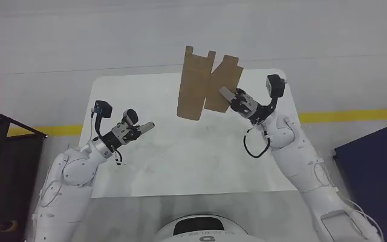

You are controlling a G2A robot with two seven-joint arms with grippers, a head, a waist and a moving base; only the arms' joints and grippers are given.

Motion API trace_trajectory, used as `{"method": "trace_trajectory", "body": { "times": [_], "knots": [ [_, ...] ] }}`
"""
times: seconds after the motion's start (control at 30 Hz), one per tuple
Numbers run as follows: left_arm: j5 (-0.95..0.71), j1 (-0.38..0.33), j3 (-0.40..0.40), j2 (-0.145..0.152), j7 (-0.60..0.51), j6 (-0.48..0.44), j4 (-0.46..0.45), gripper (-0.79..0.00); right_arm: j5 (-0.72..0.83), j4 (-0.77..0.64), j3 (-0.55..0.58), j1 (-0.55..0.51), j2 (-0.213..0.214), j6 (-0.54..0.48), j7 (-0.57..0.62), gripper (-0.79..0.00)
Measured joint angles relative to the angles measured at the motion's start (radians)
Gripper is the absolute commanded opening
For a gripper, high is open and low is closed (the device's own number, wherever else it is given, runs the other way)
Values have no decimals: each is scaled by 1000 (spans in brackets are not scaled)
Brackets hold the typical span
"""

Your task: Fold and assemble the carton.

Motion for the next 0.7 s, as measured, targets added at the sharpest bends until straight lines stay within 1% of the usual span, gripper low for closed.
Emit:
{"method": "trace_trajectory", "body": {
  "times": [0.07,0.1,0.17,0.2,0.23,0.3,0.37,0.4,0.5,0.53,0.6,0.7],
  "knots": [
    [0,0,0,0,0,0,0,0,285,-14,-36,21,11,88,168,-785],
    [0,0,0,0,0,0,0,0,474,-18,-34,29,20,178,304,-785],
    [0,0,0,0,0,0,0,0,755,-3,-7,29,30,313,493,-785],
    [0,0,0,0,0,0,0,0,929,9,5,23,32,401,602,-785],
    [0,0,0,0,0,0,0,0,1047,17,11,18,31,463,670,-785],
    [0,0,0,0,0,0,0,0,1284,29,11,4,25,596,765,-785],
    [0,0,0,0,0,0,0,0,1453,26,-2,-8,17,707,785,-785],
    [0,0,0,0,0,0,0,0,1556,20,-11,-15,11,781,776,-785],
    [0,0,0,0,0,0,0,0,1725,1,-25,-26,2,929,749,-785],
    [0,0,0,0,0,0,0,0,1757,-6,-26,-29,0,964,738,-785],
    [0,0,0,0,0,0,0,0,1785,-12,-27,-32,-2,1006,720,-785],
    [0,0,0,0,0,0,0,0,1782,-12,-26,-31,-2,1004,721,-785]
  ]
}}
